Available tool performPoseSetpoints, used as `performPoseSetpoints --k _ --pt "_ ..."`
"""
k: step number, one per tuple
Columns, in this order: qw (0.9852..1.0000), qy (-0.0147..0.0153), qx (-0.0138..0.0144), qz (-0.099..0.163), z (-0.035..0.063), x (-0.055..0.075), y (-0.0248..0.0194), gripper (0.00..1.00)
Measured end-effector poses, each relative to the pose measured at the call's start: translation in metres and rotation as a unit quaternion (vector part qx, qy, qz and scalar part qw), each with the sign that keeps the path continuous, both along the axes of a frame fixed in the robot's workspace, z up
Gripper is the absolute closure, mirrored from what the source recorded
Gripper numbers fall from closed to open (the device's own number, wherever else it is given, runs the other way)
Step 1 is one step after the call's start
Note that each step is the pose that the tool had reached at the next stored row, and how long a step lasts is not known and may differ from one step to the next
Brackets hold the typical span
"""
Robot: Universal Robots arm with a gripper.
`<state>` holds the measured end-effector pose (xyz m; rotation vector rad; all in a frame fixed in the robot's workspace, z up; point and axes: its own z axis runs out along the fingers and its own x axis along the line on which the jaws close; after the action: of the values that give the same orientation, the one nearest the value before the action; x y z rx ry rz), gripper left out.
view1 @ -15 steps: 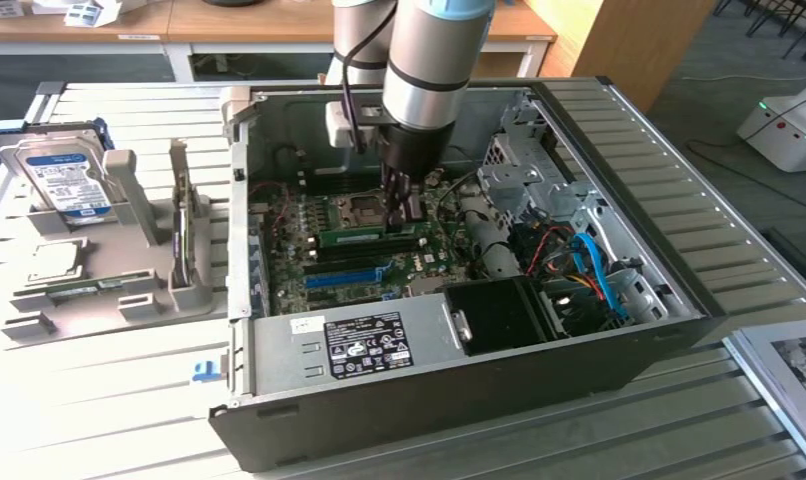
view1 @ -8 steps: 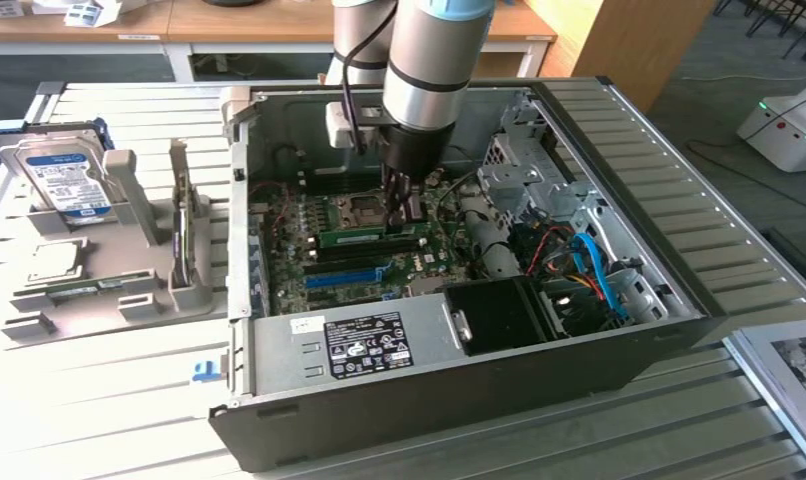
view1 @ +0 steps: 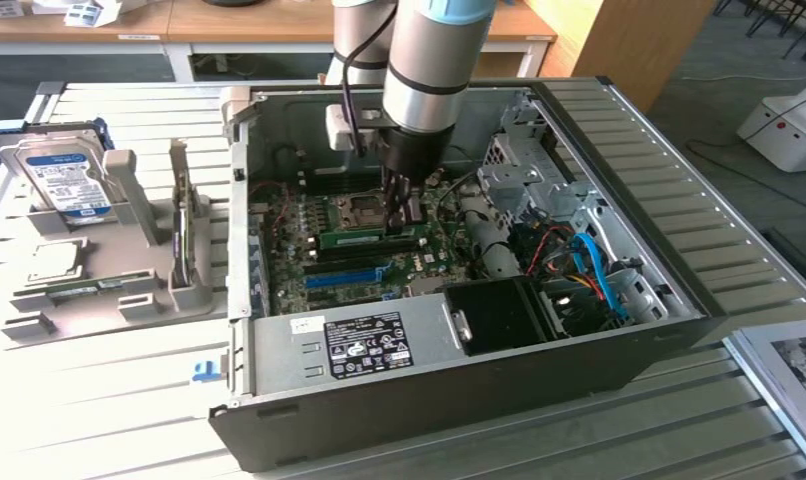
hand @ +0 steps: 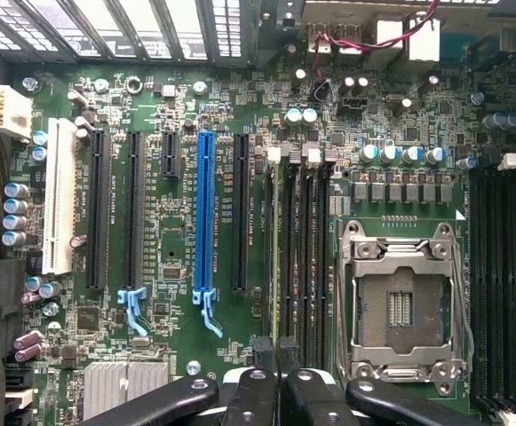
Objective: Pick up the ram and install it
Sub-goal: 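Insert the ram into the slot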
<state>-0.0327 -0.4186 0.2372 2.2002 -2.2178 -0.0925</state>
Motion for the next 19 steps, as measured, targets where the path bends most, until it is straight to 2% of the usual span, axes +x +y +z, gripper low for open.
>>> performPoseSetpoints --k 19 --pt "1.0 0.0 0.0001 0.0 -0.0021 -0.0022 0.0 0.88"
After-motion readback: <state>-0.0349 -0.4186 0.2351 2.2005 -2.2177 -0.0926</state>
